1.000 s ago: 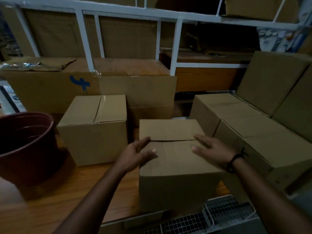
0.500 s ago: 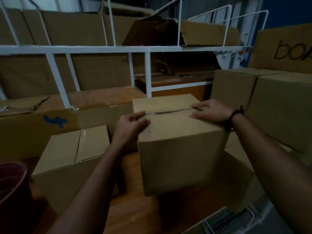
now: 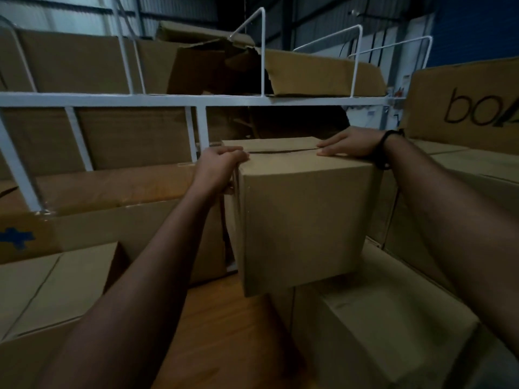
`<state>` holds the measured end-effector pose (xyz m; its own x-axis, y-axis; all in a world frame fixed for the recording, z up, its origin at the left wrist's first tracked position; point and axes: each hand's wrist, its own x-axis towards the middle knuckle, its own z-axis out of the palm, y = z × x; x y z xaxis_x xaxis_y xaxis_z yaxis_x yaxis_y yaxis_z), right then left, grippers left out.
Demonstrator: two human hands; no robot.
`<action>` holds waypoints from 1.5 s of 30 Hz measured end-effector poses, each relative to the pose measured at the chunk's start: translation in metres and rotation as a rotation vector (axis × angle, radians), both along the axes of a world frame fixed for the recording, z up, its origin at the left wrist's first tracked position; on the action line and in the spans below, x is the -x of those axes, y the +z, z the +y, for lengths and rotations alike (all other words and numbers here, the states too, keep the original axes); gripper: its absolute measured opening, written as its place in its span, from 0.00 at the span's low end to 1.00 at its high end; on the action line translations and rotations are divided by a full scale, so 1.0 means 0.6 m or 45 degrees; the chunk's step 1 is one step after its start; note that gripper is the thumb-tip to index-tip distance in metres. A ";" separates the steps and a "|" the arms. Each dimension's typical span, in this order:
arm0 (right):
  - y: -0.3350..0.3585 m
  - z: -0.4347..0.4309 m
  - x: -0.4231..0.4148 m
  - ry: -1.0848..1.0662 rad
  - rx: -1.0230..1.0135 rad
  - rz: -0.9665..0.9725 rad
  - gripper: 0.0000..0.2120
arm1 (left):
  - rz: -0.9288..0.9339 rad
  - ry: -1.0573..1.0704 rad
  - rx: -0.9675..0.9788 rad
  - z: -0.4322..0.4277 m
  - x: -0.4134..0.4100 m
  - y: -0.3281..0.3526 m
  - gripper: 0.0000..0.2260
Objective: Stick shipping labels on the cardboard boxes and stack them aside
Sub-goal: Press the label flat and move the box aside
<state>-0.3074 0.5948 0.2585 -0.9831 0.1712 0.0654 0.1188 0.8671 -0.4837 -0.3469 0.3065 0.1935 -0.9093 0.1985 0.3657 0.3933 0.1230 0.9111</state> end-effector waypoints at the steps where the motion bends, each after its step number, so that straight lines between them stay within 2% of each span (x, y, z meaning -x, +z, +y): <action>1: -0.002 0.018 0.016 0.002 0.021 -0.018 0.24 | -0.008 0.003 -0.001 0.018 0.013 -0.003 0.13; 6: -0.017 0.087 0.079 0.038 -0.009 -0.019 0.26 | -0.110 -0.012 0.013 0.088 0.057 -0.034 0.16; 11: -0.036 0.125 0.105 0.016 -0.011 0.012 0.23 | -0.125 -0.055 -0.012 0.124 0.078 -0.048 0.17; 14: -0.040 0.132 0.105 0.009 -0.067 0.079 0.23 | -0.120 -0.113 -0.006 0.130 0.088 -0.056 0.23; 16: -0.043 0.131 0.094 0.033 -0.176 0.149 0.24 | -0.047 -0.128 -0.038 0.131 0.080 -0.077 0.31; 21: -0.081 0.120 0.013 0.120 -0.314 0.480 0.27 | 0.331 -0.035 -0.082 0.128 0.043 -0.173 0.34; 24: -0.137 0.111 -0.038 0.173 -0.444 0.572 0.35 | 0.352 0.000 -0.033 0.133 0.031 -0.224 0.40; 28: -0.192 0.121 -0.030 0.184 -0.709 0.714 0.37 | 0.330 0.052 0.093 0.152 0.015 -0.245 0.44; 34: -0.178 0.158 0.003 0.087 -0.530 0.679 0.35 | 0.335 0.016 0.174 0.195 0.011 -0.238 0.44; 40: -0.186 0.166 0.023 0.020 -0.521 0.700 0.35 | 0.339 0.068 0.272 0.226 0.015 -0.233 0.44; 45: -0.228 0.149 0.019 -0.062 -0.513 0.871 0.38 | 0.385 0.084 0.294 0.221 0.016 -0.239 0.43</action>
<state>-0.3187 0.6840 0.1216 -0.6946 0.0475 0.7178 -0.0492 0.9923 -0.1133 -0.3566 0.4388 0.0503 -0.7808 0.2516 0.5718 0.6244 0.3452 0.7007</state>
